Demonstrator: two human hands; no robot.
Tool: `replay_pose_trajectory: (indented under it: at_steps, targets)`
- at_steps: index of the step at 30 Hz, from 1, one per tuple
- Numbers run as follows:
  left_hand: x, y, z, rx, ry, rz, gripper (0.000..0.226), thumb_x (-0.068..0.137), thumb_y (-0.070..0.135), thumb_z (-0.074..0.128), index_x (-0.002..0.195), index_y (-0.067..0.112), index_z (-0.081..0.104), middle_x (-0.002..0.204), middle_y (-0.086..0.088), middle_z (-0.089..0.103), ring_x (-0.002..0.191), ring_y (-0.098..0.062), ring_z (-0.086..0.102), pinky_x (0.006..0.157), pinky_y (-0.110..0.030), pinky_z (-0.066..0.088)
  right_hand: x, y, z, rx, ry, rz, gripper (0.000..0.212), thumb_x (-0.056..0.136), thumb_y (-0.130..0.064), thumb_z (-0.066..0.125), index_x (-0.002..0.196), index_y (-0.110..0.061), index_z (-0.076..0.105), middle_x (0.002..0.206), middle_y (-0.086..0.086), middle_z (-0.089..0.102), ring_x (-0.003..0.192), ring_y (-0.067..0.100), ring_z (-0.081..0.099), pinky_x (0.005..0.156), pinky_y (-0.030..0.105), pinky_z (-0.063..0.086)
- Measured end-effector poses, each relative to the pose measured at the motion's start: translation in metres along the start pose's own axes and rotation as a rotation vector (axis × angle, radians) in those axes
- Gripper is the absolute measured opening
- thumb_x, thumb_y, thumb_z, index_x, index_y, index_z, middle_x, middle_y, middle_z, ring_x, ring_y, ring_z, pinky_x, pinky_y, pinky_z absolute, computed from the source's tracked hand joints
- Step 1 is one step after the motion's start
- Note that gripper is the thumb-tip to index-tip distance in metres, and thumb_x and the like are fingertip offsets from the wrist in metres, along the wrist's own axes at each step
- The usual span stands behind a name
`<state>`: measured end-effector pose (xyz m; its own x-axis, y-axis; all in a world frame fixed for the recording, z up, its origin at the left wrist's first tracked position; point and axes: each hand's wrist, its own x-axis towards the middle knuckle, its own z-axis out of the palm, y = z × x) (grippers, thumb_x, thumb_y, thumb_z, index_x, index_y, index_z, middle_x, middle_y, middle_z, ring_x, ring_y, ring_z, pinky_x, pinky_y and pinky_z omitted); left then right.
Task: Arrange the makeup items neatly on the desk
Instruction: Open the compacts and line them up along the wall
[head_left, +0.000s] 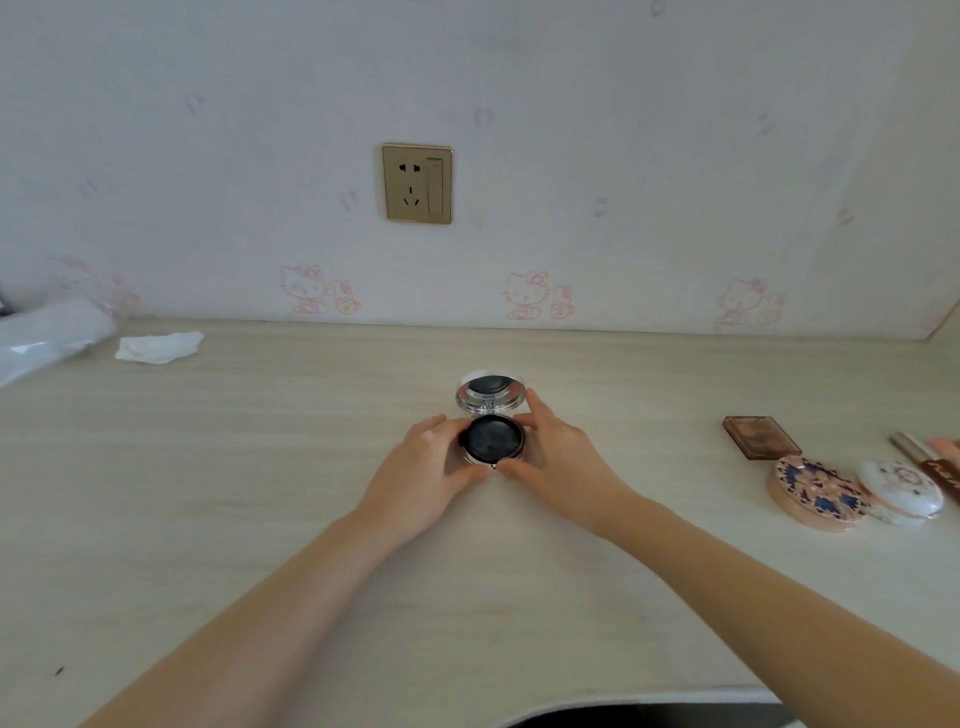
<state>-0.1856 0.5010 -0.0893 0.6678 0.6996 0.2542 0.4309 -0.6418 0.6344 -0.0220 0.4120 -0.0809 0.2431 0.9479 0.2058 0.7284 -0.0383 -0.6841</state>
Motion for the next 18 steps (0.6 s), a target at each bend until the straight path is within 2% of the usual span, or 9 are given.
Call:
replay_pose_trajectory:
  at_steps: [5,9,12,15,16,18]
  targets:
    - [0.029,-0.009,-0.003,-0.036,0.008,-0.013,0.050,0.080,0.035,0.073,0.127,0.027,0.058,0.118,0.005,0.064,0.112,-0.013,0.055,0.096,-0.031,0.042,0.034,0.006,0.000,0.012,0.001,0.013,0.080,0.081,-0.023,0.071,0.146,-0.018,0.024,0.122,-0.006,0.063,0.108,0.017,0.055,0.072,0.007,0.030]
    - [0.051,-0.018,-0.003,-0.036,0.010,-0.020,0.051,0.081,0.039,0.072,0.127,0.027,0.058,0.118,0.004,0.063,0.112,-0.014,0.055,0.096,-0.032,0.043,0.058,0.010,0.000,0.037,-0.021,0.028,0.086,0.077,-0.028,0.076,0.146,-0.019,0.024,0.125,-0.003,0.061,0.111,0.018,0.057,0.074,0.008,0.031]
    - [0.065,-0.026,-0.005,-0.031,0.015,-0.016,0.047,0.080,0.036,0.073,0.125,0.027,0.059,0.118,0.005,0.064,0.109,-0.012,0.056,0.089,-0.021,0.041,0.076,0.014,-0.001,0.025,-0.032,0.045,0.085,0.076,-0.026,0.078,0.144,-0.019,0.027,0.124,-0.001,0.061,0.111,0.020,0.056,0.070,0.009,0.030]
    - [0.077,-0.033,-0.008,-0.055,0.025,-0.024,0.044,0.079,0.027,0.075,0.122,0.026,0.061,0.112,0.011,0.065,0.103,-0.009,0.058,0.077,-0.001,0.035,0.092,0.017,0.001,0.007,-0.031,0.060,0.085,0.076,-0.020,0.077,0.144,-0.017,0.027,0.123,0.000,0.062,0.113,0.022,0.055,0.070,0.010,0.029]
    - [0.080,-0.035,-0.009,-0.071,0.028,-0.033,0.045,0.079,0.026,0.076,0.122,0.025,0.061,0.110,0.012,0.065,0.101,-0.007,0.058,0.074,0.001,0.034,0.097,0.018,0.002,0.003,-0.031,0.063,0.085,0.076,-0.018,0.077,0.145,-0.017,0.027,0.123,0.000,0.062,0.113,0.022,0.055,0.070,0.011,0.029]
    - [0.085,-0.039,-0.011,-0.077,0.031,-0.047,0.047,0.079,0.026,0.076,0.124,0.024,0.060,0.113,0.010,0.066,0.100,-0.005,0.057,0.075,-0.005,0.034,0.103,0.018,0.003,-0.002,-0.033,0.068,0.085,0.076,-0.018,0.076,0.145,-0.017,0.026,0.123,0.000,0.061,0.113,0.021,0.055,0.072,0.012,0.030]
